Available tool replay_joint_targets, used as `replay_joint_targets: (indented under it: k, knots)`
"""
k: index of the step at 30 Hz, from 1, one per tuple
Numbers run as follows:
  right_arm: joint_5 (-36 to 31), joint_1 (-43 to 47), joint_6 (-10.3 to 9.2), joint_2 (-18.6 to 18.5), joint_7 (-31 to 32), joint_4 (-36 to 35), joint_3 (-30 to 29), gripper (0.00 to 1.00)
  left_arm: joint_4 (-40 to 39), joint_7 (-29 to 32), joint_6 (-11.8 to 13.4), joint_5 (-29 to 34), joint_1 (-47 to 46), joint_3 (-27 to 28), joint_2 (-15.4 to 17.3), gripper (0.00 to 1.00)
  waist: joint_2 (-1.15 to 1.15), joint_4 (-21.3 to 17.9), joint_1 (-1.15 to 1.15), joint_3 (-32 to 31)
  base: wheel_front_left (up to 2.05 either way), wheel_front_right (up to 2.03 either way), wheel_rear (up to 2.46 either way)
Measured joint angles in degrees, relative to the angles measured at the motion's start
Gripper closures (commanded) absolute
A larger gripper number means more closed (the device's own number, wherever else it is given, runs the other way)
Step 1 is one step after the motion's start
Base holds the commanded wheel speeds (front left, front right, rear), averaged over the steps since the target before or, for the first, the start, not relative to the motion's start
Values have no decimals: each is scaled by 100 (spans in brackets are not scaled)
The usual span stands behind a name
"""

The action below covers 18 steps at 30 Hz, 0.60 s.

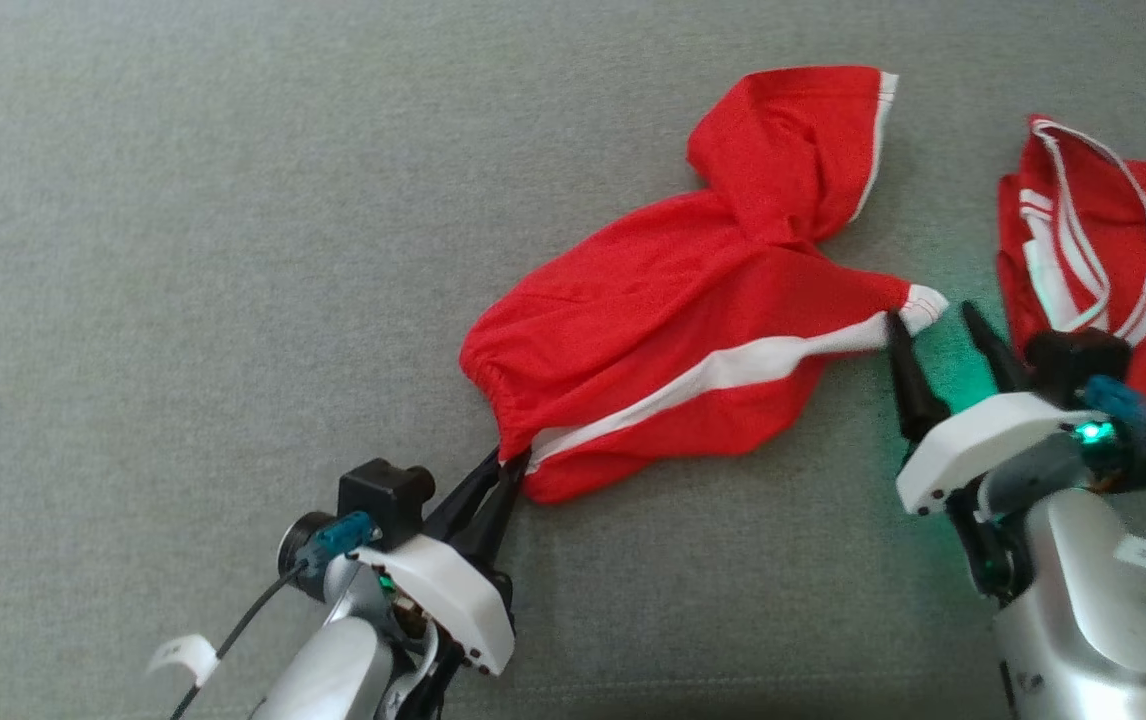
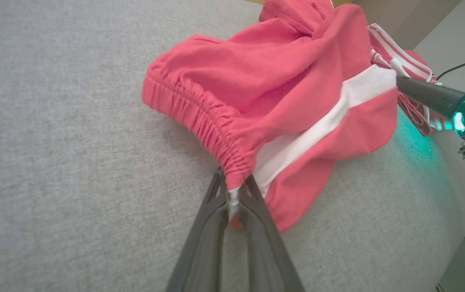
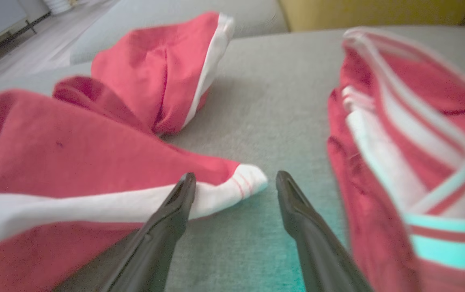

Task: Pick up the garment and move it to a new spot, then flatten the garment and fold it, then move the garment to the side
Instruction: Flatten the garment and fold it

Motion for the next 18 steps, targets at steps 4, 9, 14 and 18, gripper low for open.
replay_joint_targets:
  k: [4, 9, 14, 18]
  knots:
    - [80, -221, 0, 0, 73, 668, 16, 53, 26, -57, -3, 0, -7, -40, 0, 100, 0, 100, 0, 86, 0, 0, 0]
    - [279, -487, 1, 3, -74, 868, 71, 100, 13, -168, 13, 29, -48, -57, 31, 100, 0, 159, 0, 151, 0, 0, 0]
    - [457, -337, 0, -3, -439, 445, 85, 100, -339, -413, 145, 76, -59, 42, 129, 100, 0, 130, 0, 86, 0, 0, 0]
    - [587, -215, 0, -52, -474, -448, 90, 100, -939, -461, 319, 131, -52, 230, 318, 100, 0, 73, 0, -62, 0, 0, 0]
